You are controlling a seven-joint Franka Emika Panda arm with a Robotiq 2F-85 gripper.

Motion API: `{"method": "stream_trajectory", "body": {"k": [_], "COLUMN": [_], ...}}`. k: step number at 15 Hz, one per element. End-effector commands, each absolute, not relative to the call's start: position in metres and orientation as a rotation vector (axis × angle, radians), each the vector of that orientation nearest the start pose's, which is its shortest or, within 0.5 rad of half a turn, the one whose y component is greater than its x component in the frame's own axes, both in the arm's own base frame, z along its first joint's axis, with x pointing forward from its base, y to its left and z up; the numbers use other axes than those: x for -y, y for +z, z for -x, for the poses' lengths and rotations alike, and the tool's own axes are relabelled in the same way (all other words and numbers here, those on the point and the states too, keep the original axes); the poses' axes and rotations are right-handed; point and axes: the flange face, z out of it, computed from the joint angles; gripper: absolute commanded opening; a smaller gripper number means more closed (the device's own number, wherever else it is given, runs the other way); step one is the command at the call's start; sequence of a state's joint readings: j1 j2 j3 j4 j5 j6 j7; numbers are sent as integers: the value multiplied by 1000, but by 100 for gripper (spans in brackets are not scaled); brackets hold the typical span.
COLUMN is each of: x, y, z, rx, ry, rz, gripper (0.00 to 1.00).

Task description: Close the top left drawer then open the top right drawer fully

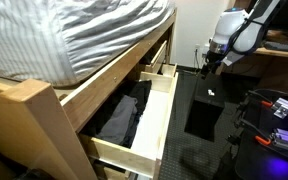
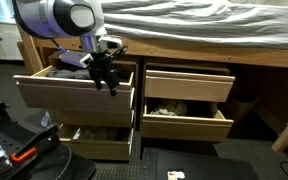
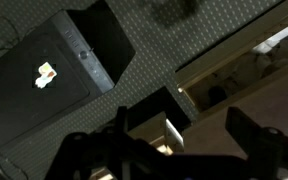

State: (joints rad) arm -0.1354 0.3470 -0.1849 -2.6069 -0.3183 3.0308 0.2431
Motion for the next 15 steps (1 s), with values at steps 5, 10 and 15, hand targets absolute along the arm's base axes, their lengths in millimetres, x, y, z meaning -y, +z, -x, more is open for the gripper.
{"method": "stream_trajectory", "body": {"k": [5, 10, 15], "x": [125, 113, -8], "y": [61, 67, 64], "z": [-411, -426, -483], "rx": [-565, -750, -954], "ry": [67, -76, -257], "rz": [3059, 2926, 2655], "gripper": [100, 100, 100]}}
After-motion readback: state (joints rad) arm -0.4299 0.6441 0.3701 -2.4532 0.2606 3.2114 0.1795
